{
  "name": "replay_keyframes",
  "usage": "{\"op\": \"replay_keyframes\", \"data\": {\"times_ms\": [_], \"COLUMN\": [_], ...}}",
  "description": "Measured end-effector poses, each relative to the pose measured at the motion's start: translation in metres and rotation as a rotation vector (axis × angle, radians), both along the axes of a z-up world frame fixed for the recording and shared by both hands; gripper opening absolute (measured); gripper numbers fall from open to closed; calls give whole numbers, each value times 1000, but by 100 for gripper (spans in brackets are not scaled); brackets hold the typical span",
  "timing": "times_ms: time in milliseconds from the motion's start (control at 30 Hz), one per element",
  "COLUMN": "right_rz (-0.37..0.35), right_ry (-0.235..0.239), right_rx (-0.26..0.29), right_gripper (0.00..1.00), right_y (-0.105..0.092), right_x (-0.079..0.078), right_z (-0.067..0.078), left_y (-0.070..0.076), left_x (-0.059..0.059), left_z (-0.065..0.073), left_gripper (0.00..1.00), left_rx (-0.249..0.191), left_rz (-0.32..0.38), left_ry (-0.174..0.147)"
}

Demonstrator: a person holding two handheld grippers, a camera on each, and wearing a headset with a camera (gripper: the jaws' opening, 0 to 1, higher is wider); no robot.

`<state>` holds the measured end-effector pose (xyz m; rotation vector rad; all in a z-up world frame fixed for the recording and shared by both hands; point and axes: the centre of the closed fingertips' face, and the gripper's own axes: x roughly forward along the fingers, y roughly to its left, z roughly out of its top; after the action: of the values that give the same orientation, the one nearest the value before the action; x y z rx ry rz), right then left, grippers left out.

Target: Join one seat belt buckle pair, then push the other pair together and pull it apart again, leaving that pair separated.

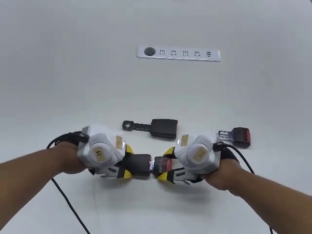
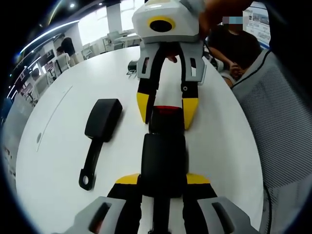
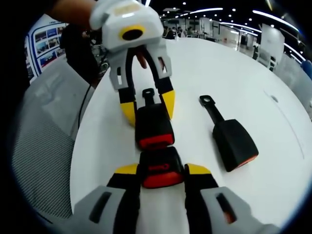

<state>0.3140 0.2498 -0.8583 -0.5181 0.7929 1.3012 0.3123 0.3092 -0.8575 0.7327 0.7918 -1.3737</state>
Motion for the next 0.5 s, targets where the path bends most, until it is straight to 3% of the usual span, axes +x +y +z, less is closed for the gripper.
{"op": "replay_keyframes", "data": {"times_ms": [500], "right_rz": [4], "right_ry": [-3], "right_rx": [12], "right_gripper": [35], "right_y": [-1], "right_x": [0], "right_z": [0], "left_y": [-1], "left_x": [1], "left_z": [0], "left_gripper": [33], "left_rx": [-16], "left_rz": [-5], "left_ry": [0]}}
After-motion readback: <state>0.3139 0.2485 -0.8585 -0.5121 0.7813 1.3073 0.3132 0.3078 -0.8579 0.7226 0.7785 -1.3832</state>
